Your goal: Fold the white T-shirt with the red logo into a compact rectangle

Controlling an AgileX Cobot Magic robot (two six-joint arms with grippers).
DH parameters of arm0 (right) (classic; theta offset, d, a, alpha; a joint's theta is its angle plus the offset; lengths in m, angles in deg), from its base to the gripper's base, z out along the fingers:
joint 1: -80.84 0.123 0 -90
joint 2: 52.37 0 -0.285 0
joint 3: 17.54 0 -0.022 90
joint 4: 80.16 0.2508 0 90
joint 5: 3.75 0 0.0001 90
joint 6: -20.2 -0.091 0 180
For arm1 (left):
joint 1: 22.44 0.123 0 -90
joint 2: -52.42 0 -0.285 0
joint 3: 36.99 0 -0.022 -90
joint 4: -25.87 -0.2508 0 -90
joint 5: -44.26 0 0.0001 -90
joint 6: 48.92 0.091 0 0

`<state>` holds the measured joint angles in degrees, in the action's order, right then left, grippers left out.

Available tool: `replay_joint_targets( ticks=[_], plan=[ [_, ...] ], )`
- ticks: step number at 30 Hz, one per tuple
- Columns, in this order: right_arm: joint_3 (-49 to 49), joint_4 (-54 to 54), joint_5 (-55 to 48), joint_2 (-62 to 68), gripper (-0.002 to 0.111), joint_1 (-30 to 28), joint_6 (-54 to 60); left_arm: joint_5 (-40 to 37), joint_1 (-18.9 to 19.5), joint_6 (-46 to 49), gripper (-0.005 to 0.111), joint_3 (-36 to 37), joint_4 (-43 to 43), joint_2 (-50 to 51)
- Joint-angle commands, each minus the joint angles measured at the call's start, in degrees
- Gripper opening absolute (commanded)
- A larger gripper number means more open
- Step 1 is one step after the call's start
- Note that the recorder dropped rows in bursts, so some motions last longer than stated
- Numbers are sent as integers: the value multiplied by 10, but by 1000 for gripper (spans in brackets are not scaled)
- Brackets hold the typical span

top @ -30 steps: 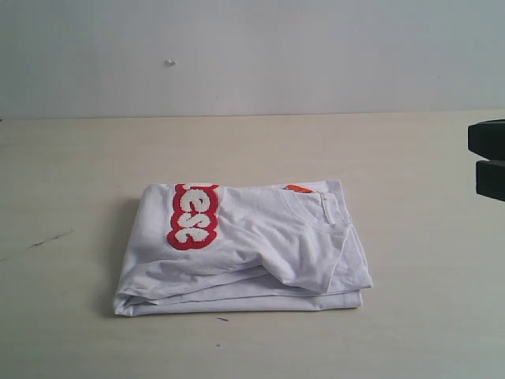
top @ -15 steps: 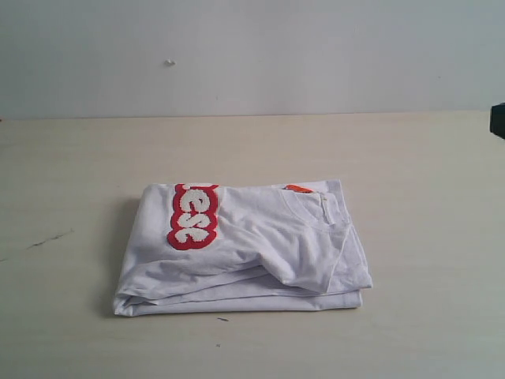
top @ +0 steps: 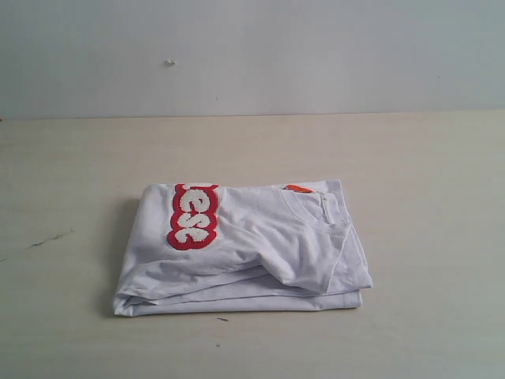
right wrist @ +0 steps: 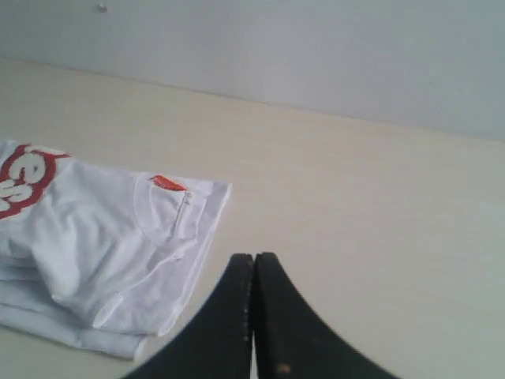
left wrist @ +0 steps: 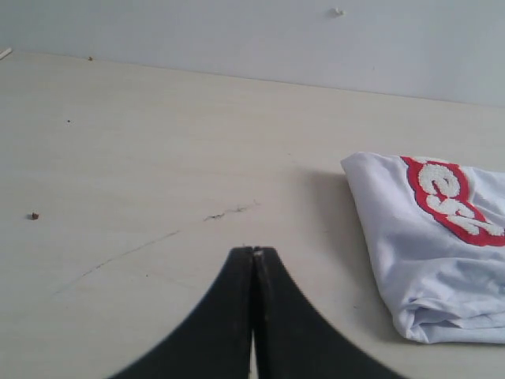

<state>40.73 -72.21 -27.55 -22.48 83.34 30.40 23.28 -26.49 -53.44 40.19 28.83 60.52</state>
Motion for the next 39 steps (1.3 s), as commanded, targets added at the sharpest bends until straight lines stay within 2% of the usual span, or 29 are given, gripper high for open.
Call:
replay_joint_targets(
  ticks=[1,4,7,17,25,34,39],
  plan=[
    [58,4,104,-59,0,-67,-24,1,2,-3,0,0,-1,-3],
    [115,24,146,-108,0,-105,-29,1,2,-3,0,0,-1,-3],
    [146,42,146,-137,0,-123,-29,1,2,-3,0,0,-1,-3],
    [189,72,128,-221,0,-183,-32,1,2,-3,0,0,-1,-3],
    [189,54,78,-221,0,-185,-28,1,2,-3,0,0,-1,-3],
    [189,53,70,-221,0,-185,-28,1,2,-3,0,0,-1,-3],
    [189,34,71,-221,0,-185,-71,1,2,-3,0,0,-1,-3]
  ],
)
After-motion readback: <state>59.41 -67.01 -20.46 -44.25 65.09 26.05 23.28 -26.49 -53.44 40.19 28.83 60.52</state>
